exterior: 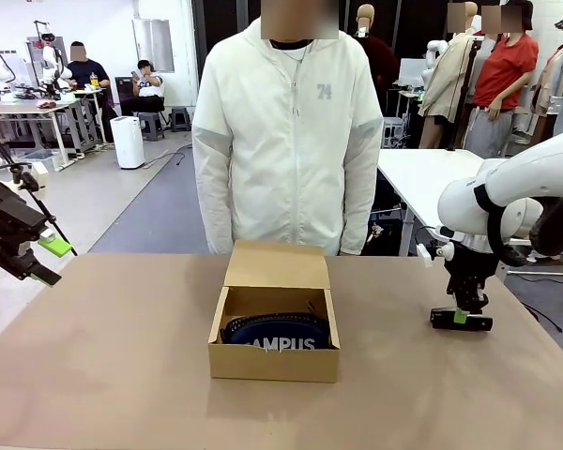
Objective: Pack the items into the box.
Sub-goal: Pick up the item indicated by the person and place it inside the Mailer Box.
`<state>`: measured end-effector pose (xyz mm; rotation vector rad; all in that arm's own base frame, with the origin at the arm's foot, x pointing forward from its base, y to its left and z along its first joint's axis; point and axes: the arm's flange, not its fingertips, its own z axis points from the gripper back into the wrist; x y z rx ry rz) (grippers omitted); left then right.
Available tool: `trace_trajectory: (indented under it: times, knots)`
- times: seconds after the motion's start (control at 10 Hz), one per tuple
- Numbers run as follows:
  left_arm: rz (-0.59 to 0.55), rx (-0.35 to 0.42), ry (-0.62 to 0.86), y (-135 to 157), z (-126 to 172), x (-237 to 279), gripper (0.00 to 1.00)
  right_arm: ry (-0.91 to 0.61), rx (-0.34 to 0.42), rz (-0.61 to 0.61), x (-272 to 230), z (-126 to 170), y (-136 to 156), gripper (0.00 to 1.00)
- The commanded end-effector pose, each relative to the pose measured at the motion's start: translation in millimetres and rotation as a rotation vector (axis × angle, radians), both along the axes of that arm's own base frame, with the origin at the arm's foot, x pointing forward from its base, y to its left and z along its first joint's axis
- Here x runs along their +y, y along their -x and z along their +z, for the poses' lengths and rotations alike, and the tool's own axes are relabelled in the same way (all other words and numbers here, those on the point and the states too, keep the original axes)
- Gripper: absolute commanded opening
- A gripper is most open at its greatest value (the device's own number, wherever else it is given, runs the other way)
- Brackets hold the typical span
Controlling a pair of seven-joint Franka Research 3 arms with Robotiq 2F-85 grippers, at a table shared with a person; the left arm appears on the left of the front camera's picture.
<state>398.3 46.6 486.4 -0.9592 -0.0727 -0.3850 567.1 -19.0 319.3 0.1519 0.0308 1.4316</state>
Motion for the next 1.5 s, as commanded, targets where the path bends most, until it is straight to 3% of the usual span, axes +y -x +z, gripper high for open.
trace_trajectory:
  times: [0.0, 0.1, 0.2, 0.3, 0.7, 1.3, 1.4]
  knots:
    - [-0.005, -0.014, -0.005, 1, -1, 2, 1.0, -0.039, 0.012, -0.015, 2, 3, 0, 0.0]
    - [-0.005, -0.014, -0.005, 1, -1, 2, 1.0, -0.036, 0.016, -0.011, 2, 2, 0, 0.0]
    - [-0.005, -0.014, -0.005, 1, -1, 2, 1.0, -0.033, 0.026, -0.015, 1, 2, 1, 0.58]
    - [-0.005, -0.014, -0.005, 1, -1, 2, 1.0, -0.03, 0.032, -0.015, 1, 3, 1, 1.0]
    - [-0.005, -0.014, -0.005, 1, -1, 2, 1.0, -0.017, 0.012, -0.02, -2, 20, 3, 1.0]
    - [-0.005, -0.014, -0.005, 1, -1, 2, 1.0, 0.064, -0.238, -0.187, -8, 54, 6, 1.0]
    - [-0.005, -0.014, -0.005, 1, -1, 2, 1.0, 0.023, -0.153, -0.091, -12, 52, -6, 1.0]
